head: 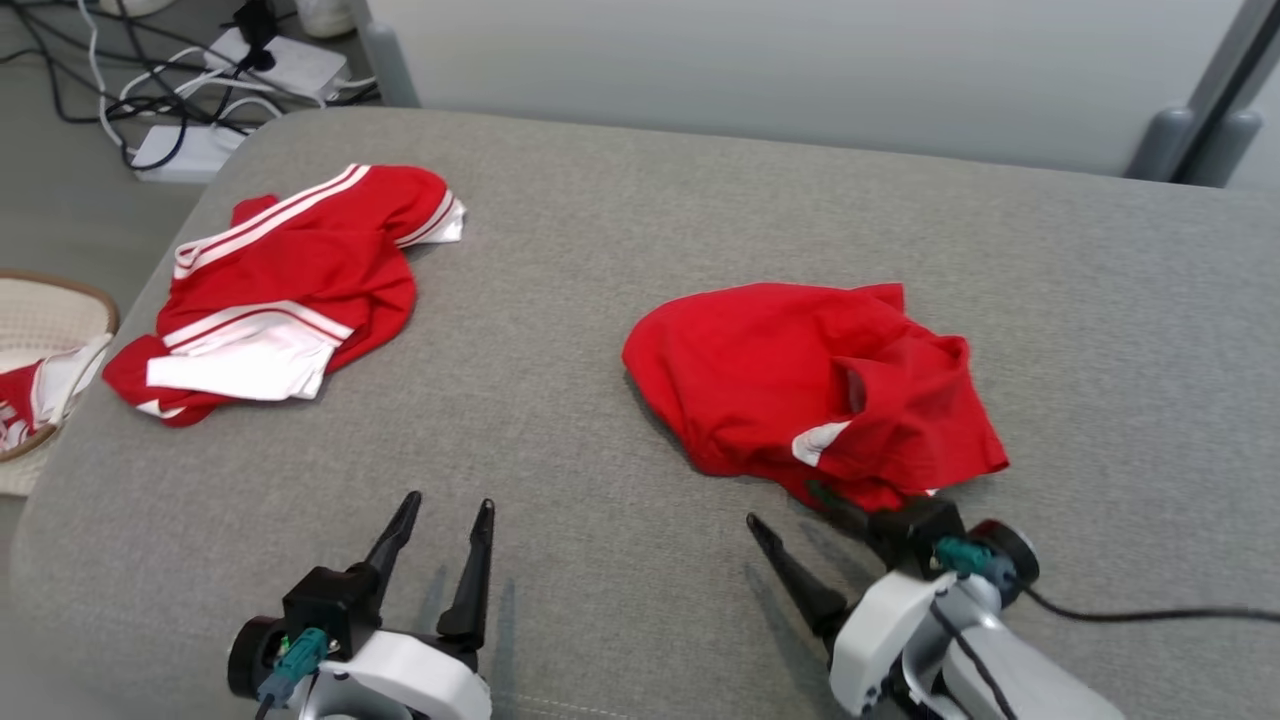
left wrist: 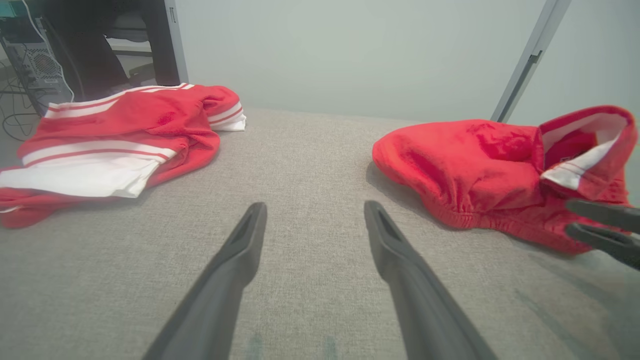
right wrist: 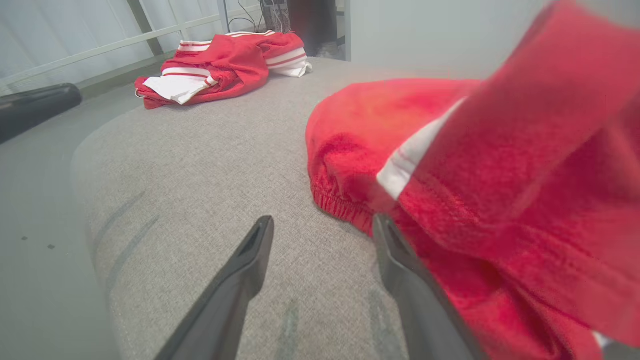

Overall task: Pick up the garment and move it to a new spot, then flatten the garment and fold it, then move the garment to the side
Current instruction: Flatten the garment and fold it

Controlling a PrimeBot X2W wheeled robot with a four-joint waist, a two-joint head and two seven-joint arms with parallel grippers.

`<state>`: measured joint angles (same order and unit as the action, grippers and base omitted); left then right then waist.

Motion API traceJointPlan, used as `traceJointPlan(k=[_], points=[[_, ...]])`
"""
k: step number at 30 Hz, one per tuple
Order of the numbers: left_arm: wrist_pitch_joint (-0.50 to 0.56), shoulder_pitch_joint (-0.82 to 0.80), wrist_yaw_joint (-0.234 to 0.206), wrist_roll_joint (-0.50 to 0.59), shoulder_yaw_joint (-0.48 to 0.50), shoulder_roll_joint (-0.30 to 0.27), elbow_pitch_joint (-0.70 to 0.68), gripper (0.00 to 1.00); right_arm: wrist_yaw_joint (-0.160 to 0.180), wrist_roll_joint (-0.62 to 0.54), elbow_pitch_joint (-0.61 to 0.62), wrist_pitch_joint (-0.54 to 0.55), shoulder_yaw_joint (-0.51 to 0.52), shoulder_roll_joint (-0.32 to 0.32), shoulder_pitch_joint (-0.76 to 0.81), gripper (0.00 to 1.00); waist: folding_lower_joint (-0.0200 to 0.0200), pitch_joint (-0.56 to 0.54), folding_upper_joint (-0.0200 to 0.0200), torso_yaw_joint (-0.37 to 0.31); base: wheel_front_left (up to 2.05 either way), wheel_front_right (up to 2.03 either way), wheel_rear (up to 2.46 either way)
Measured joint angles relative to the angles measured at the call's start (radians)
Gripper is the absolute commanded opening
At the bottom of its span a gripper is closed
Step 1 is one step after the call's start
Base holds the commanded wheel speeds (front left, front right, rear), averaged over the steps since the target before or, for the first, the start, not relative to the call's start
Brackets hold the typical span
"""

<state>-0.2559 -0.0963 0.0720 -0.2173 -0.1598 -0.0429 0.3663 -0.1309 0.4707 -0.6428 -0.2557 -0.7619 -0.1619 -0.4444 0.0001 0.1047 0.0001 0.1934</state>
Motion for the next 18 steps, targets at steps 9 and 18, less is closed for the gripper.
traceJointPlan(k=[9, 18], points=[[0.0, -0.027, -0.012, -0.034, -0.066, 0.0, 0.002, 1.0, 0.0, -0.025, -0.15, 0.0, -0.003, 0.001, -0.135, 1.0, 0.0, 0.058, 0.0, 0.101, 0.0, 0.0, 0.0], [0.0, -0.037, -0.021, -0.078, -0.099, 0.001, 0.008, 1.0, 0.0, -0.121, -0.371, 0.007, -0.048, 0.024, -0.254, 1.0, 0.0, 0.099, 0.0, 0.188, 0.0, 0.0, 0.0]])
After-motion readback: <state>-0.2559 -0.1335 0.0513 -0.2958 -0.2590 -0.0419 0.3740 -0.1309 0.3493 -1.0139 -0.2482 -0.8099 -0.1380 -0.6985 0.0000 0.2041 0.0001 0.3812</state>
